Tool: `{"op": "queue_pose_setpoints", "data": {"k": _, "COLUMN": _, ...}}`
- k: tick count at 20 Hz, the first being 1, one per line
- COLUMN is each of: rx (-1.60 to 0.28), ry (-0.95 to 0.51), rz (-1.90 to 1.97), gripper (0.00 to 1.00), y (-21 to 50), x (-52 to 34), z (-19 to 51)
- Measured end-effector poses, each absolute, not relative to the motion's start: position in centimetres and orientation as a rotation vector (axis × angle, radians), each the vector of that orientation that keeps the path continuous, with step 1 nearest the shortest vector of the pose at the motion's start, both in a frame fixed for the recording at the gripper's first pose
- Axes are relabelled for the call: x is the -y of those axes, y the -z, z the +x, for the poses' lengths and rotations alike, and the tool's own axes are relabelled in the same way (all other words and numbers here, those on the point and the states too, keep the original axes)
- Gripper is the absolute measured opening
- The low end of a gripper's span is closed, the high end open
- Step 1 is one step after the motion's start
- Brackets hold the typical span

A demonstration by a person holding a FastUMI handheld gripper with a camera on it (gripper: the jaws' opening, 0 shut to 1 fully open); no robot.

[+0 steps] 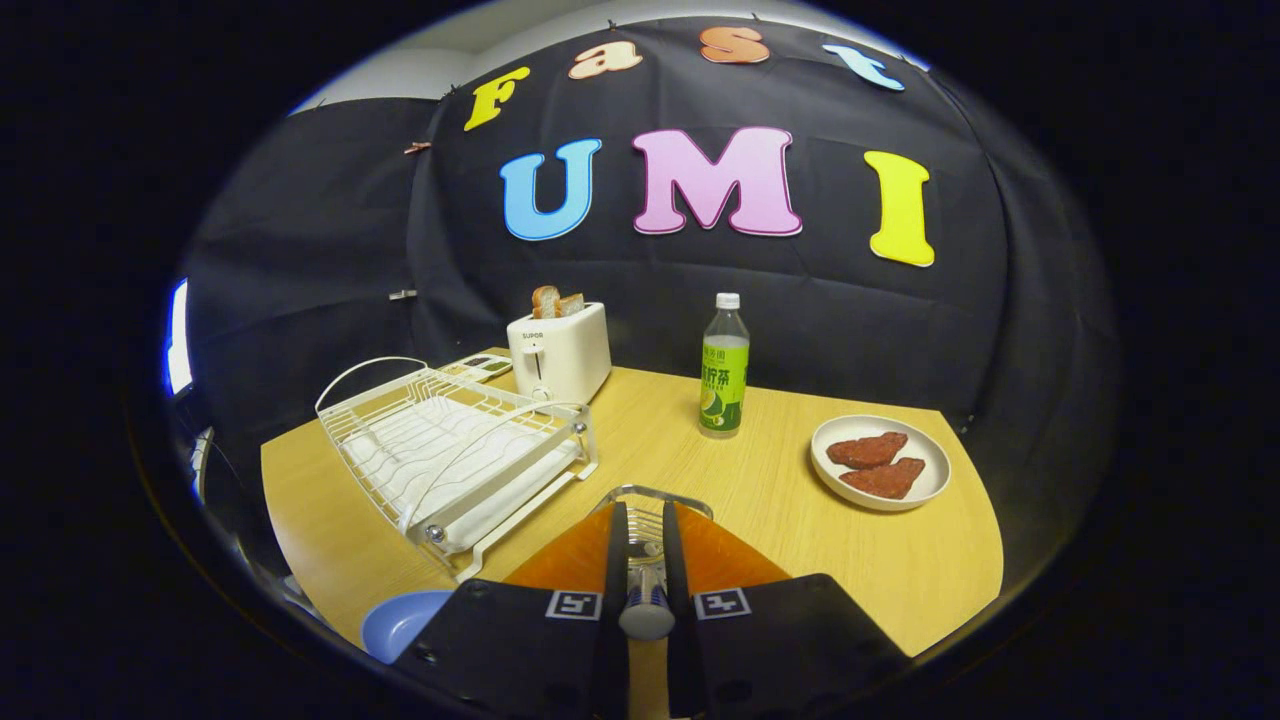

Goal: Take the plate from the dish rack, then take the spoon from the basket and place it into the plate.

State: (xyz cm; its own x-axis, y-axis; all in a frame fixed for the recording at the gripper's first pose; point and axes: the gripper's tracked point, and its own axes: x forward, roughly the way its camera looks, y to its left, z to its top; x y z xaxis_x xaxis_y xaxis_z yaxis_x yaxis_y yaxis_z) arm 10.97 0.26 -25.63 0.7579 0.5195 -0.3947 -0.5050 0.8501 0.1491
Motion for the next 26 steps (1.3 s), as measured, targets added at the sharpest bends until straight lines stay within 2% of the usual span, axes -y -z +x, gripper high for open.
{"op": "queue_pose_setpoints", "data": {"k": 5, "rx": -0.414, "ry": -0.582, "rz": 0.079, "gripper": 0.19, "y": 20.2, "x": 1.2, "z": 9.5}}
{"op": "queue_pose_setpoints", "data": {"k": 10, "rx": -0.444, "ry": -0.706, "rz": 0.142, "gripper": 0.18, "y": 17.3, "x": -0.5, "z": 4.7}}
{"op": "queue_pose_setpoints", "data": {"k": 14, "rx": -0.499, "ry": -0.821, "rz": 0.153, "gripper": 0.19, "y": 18.4, "x": -3.6, "z": 0.6}}
{"op": "queue_pose_setpoints", "data": {"k": 19, "rx": -0.567, "ry": -0.907, "rz": 0.070, "gripper": 0.19, "y": 23.4, "x": -6.2, "z": -2.6}}
{"op": "queue_pose_setpoints", "data": {"k": 26, "rx": -0.633, "ry": -0.914, "rz": 0.010, "gripper": 0.19, "y": 27.3, "x": -6.8, "z": -4.0}}
